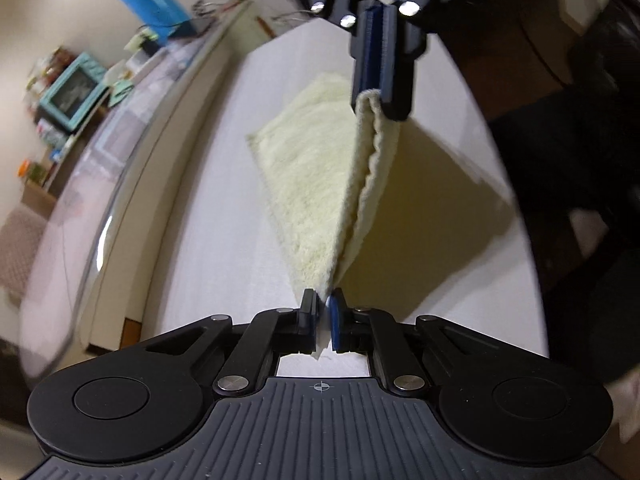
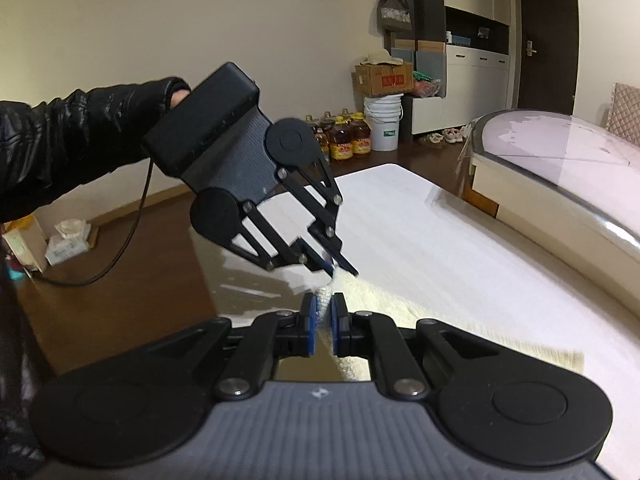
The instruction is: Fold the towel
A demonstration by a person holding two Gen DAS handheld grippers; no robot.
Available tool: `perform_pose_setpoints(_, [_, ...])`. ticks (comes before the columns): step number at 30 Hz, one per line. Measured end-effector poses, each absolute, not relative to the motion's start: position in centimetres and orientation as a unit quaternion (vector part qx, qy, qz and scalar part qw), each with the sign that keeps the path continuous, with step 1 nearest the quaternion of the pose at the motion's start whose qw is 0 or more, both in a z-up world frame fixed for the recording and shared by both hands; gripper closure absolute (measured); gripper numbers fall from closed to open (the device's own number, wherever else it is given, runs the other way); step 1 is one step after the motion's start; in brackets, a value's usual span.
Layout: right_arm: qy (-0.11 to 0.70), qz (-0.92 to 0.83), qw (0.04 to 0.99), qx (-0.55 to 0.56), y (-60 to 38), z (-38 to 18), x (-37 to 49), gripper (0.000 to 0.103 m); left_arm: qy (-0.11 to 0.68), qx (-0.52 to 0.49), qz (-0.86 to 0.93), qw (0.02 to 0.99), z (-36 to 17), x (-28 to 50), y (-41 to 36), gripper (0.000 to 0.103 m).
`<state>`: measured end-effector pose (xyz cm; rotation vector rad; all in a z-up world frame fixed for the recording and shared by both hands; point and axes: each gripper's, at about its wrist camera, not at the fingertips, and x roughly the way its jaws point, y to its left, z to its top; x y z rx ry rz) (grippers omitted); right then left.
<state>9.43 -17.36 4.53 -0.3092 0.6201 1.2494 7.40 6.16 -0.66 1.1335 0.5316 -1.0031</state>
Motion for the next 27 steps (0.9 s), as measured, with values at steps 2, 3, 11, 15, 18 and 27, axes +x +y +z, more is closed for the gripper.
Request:
perform_pose_setpoints(2, [0.289, 0.574, 0.756, -0.121, -18.4, 4.2, 8.3, 0.095, 0.238, 0.522, -0.452, 0.683, -0.2, 7.7, 5.4, 0.096])
perform_pose_setpoints(3, [0.29, 0.573, 0.758, -0.114, -18.8, 4.0, 7.9, 0.095, 0.237, 0.528, -0.453, 0.678, 0.0, 8.2, 4.7, 0.096])
perform_pose_setpoints(11, [0.288, 0.522, 0.802, 0.044, -24.2, 1.8, 8.1, 0.095, 0.229, 0.576, -0.462, 0.634, 1.6, 12.0, -0.4, 0.096])
perform_pose_setpoints(15, [0.285, 0.473, 0.826, 0.115, -27.2, 0.6, 10.5, 0.095, 0.224, 0.599, -0.466, 0.611, 2.5, 14.0, -3.0, 0.096])
perform_pose_setpoints(18, [0.286, 0.434, 0.841, 0.149, -29.1, -0.3, 12.5, 0.095, 0.223, 0.608, -0.47, 0.599, 2.6, 15.4, -4.8, 0.096])
perform_pose_setpoints(27, [0.309, 0.364, 0.857, 0.197, -32.4, -3.2, 16.1, 0.095, 0.228, 0.597, -0.493, 0.59, 0.4, 19.8, -9.4, 0.096])
